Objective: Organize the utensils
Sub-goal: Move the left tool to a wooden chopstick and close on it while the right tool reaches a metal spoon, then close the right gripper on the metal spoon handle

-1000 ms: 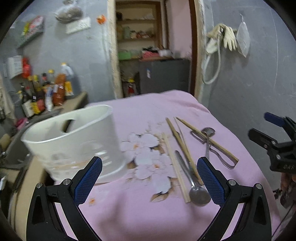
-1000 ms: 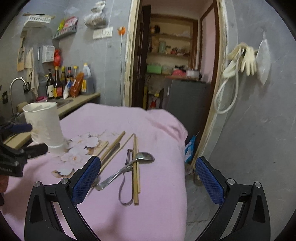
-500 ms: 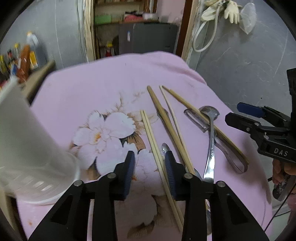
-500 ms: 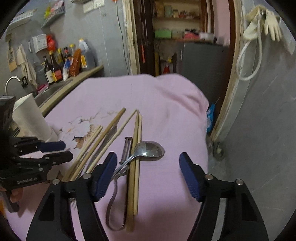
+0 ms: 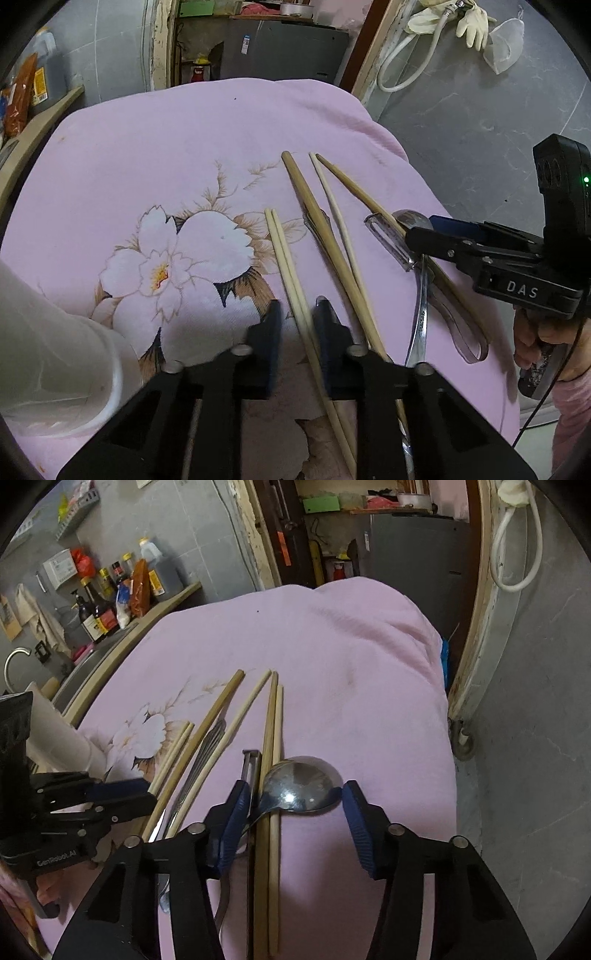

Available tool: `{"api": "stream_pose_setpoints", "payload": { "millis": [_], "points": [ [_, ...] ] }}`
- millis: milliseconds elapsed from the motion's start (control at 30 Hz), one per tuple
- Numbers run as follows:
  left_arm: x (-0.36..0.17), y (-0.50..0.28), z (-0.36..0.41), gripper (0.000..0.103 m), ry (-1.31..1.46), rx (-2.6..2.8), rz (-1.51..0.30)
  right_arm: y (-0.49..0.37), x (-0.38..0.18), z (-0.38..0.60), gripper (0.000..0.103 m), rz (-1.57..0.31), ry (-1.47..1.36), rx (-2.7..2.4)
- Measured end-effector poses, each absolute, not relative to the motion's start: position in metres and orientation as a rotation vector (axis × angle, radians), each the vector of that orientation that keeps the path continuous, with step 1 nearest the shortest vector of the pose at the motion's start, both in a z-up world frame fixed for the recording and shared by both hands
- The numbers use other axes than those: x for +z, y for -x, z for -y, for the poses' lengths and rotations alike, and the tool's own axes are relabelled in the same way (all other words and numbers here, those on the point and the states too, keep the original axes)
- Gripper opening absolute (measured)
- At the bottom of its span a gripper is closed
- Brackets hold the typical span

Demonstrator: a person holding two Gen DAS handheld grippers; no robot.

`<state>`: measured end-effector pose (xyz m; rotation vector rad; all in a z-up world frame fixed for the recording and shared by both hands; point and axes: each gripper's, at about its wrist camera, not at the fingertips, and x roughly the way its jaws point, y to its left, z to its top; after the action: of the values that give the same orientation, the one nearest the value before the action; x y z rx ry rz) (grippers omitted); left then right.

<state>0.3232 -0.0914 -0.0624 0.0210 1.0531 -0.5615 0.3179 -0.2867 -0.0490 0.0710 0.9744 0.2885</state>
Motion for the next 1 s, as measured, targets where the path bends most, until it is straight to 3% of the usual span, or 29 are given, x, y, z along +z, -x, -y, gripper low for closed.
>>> {"api": "stream_pose_setpoints", "payload": {
  "millis": [133, 533, 767, 1000],
  "points": [
    [-0.058, -0.32, 0.087, 0.004, 0.061, -0.564, -1.074, -0.319, -0.049, 0.285, 0.046, -0.971, -0.068, 0.293],
    [-0.047, -0.29, 0.074, 0.002, 0.098, -0.503, -1.011, -0.326, -0.053, 0.271, 0.051, -0.966, 0.022, 0.307],
    [-0.049, -0.275, 0.063, 0.002, 0.164, -0.449, -1.015, -0.323, -0.052, 0.274, 0.039, -0.953, 0.001, 0.325],
    [-0.039, -0.266, 0.052, 0.002, 0.22, -0.47, -1.006, -0.311, -0.049, 0.271, 0.036, -0.921, 0.004, 0.355]
  ]
}}
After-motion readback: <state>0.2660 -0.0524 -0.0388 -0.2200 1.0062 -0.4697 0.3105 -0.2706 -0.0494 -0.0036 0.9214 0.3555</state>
